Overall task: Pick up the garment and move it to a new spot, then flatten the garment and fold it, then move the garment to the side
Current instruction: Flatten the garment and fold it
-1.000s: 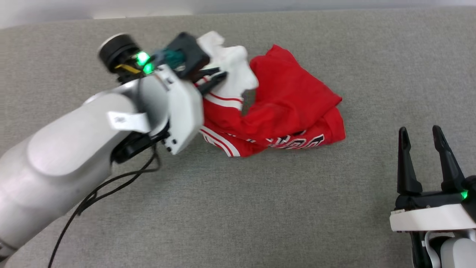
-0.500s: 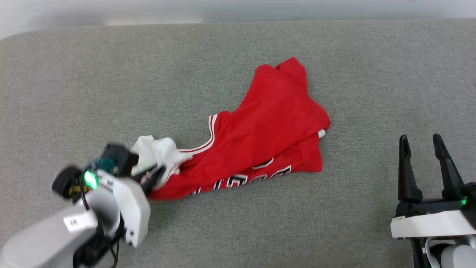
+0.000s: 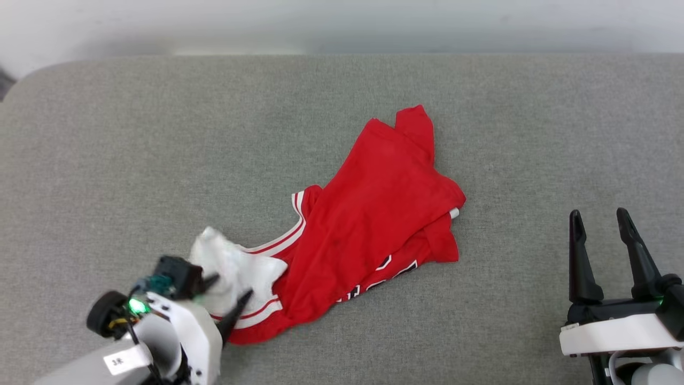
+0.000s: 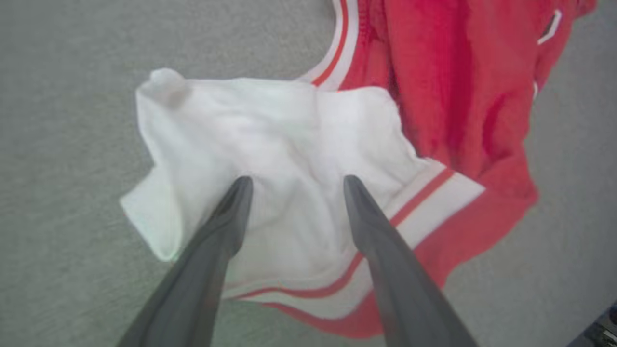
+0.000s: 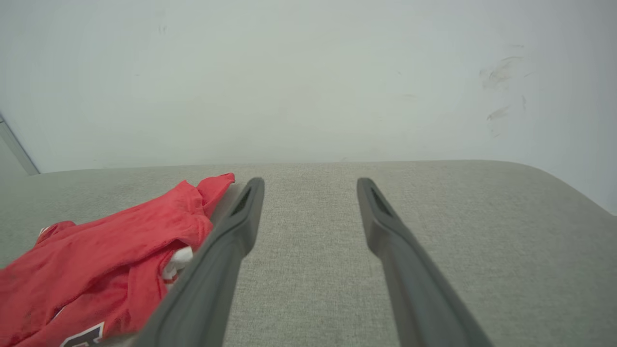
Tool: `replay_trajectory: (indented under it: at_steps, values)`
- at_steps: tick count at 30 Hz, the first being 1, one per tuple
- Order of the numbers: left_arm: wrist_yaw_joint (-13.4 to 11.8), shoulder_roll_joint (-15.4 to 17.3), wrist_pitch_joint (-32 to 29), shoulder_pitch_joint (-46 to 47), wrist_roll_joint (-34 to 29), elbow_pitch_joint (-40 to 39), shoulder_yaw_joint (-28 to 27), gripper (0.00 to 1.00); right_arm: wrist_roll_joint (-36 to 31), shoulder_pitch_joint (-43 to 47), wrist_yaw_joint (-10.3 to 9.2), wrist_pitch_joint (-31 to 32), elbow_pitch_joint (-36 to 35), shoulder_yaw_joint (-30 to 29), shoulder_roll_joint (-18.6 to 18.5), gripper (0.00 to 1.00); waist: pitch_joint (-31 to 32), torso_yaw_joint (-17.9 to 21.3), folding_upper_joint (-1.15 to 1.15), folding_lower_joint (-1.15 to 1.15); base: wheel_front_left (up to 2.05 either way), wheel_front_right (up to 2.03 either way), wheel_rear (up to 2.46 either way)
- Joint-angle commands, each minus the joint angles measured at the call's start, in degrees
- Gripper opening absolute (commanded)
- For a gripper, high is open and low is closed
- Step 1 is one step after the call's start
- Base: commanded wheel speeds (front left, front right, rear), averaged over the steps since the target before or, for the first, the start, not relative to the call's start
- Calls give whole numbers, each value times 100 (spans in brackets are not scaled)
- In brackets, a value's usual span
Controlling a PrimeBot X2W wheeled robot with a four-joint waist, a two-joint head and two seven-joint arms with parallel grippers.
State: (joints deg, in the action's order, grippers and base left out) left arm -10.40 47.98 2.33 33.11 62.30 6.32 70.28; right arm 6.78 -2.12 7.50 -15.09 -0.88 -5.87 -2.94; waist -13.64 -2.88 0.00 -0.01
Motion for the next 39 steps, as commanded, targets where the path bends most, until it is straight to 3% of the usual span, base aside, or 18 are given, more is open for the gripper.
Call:
replay_trajectory:
  at_steps: [1,6,11,15,20,23,29,33,39]
  values:
    - [-180,56,224,100,-76,-42,-154,100,-18,97,-2,-11,12,3,12,100,117,-7,0,1,0,0,0]
    - [-665,133,891,113,-362,-215,-444,100,-66,174,-2,-10,-70,-67,12,100,307,-33,0,1,0,0,0]
    - [-1274,-7,1261,-45,-727,-409,-948,100,-439,-117,-2,-11,-357,-119,12,100,377,-98,0,1,0,0,0]
    - [-1776,-303,1293,-405,-1433,-669,-1726,100,-848,-602,-2,-11,-671,-105,-26,100,367,-150,0,1,0,0,0]
    - [-2096,-824,1292,-1200,-2402,-986,-2823,100,-929,-1488,-2,-10,-784,193,-581,100,290,-214,0,1,0,0,0]
    - [-2125,-1213,1292,-1657,-2934,-1117,-3380,100,-877,-2037,-2,-10,-612,554,-1023,100,246,-262,0,1,0,0,0]
    - [-1867,-2007,1293,-2301,-3818,-1235,-4314,100,-408,-3142,-3,268,207,1733,-1884,100,139,-359,0,1,0,0,0]
    - [-1549,-2467,1293,-2532,-4240,-1218,-4789,100,349,-3924,-2,1489,612,3032,-2555,100,4,-433,0,1,0,0,0]
    - [-1046,-3028,1293,-2596,-4743,-1114,-5281,100,2146,-5050,-3,3607,587,5081,-3452,100,-279,-528,0,1,0,0,0]
